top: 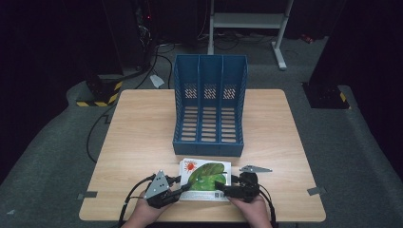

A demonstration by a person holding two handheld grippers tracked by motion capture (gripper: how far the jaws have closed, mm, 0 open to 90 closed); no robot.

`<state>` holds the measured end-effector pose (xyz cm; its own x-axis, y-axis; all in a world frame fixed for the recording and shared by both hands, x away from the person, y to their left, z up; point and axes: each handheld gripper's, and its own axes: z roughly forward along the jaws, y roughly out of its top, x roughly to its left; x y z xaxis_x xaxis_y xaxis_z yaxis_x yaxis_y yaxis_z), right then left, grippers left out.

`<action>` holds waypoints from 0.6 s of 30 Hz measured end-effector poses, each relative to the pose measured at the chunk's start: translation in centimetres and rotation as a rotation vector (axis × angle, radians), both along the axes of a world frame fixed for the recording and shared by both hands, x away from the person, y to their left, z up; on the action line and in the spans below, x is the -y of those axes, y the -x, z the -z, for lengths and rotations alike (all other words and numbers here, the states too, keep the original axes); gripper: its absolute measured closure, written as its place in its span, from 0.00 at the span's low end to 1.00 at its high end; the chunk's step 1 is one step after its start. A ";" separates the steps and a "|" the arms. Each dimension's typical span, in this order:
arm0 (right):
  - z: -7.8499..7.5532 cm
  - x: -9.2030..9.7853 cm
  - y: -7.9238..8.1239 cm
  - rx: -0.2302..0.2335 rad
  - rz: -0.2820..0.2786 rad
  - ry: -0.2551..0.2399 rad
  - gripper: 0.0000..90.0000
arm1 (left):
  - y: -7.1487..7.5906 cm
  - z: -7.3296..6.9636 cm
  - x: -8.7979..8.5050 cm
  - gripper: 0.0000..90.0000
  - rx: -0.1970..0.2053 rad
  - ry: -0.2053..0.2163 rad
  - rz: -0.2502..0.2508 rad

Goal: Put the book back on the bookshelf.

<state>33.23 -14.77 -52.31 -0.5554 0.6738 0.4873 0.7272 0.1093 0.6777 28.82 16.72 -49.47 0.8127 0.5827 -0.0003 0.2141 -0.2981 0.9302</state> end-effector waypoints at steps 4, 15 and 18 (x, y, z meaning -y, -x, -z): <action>-0.4 0.2 0.3 0.035 0.011 0.018 0.34 | -0.2 0.1 -0.1 0.73 -0.043 0.000 -0.019; -1.8 0.8 1.4 0.147 0.051 0.031 0.52 | -0.3 -0.1 -0.1 0.75 -0.055 0.001 -0.084; -2.3 1.0 1.7 0.197 0.061 0.046 0.56 | -0.2 -0.1 0.1 0.76 -0.046 -0.009 -0.100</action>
<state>31.52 -15.77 -50.01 -0.5943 0.7283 0.3412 0.5874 0.1034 0.8026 29.00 16.63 -49.40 0.7497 0.6611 -0.0312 0.2860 -0.2811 0.9161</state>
